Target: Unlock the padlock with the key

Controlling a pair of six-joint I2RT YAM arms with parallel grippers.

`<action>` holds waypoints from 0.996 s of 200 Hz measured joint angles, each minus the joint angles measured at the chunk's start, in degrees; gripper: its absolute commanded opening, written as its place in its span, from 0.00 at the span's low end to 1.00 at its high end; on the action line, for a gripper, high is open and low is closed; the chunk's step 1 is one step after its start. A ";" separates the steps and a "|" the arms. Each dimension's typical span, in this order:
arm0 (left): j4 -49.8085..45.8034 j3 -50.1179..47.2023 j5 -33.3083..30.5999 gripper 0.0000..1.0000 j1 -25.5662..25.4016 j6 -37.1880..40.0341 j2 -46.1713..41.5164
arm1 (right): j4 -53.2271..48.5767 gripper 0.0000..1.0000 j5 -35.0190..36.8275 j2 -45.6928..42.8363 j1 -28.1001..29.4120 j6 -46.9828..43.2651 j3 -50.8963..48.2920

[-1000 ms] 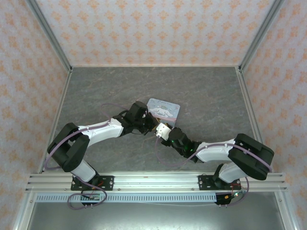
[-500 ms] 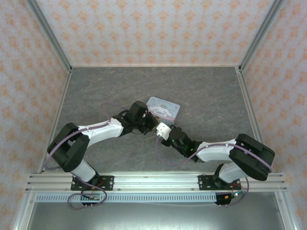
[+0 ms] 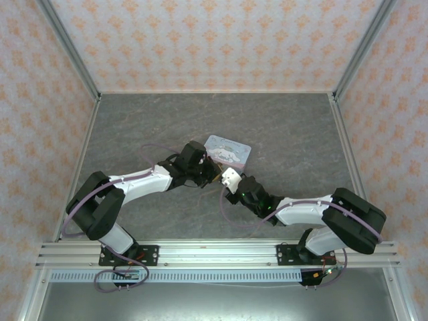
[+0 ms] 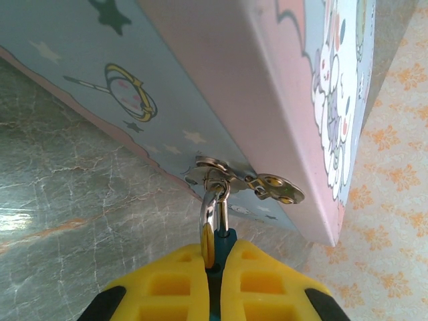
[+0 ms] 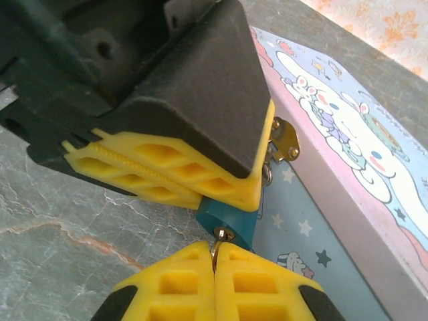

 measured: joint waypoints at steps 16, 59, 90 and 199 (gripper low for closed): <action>-0.09 -0.02 -0.37 0.17 -0.07 0.44 0.04 | -0.22 0.00 -0.48 0.04 -0.02 2.69 0.00; -0.37 -0.42 -1.20 0.26 -0.07 1.75 0.28 | -0.26 0.00 -2.40 2.80 -0.11 12.98 0.07; 0.02 -1.03 -1.81 0.33 0.11 2.32 0.33 | -0.35 0.00 -3.54 4.72 -0.13 19.74 0.04; -5.31 -2.75 -3.82 0.66 10.16 8.68 -7.02 | 4.39 0.00 -10.54 5.07 -1.88 44.46 -0.85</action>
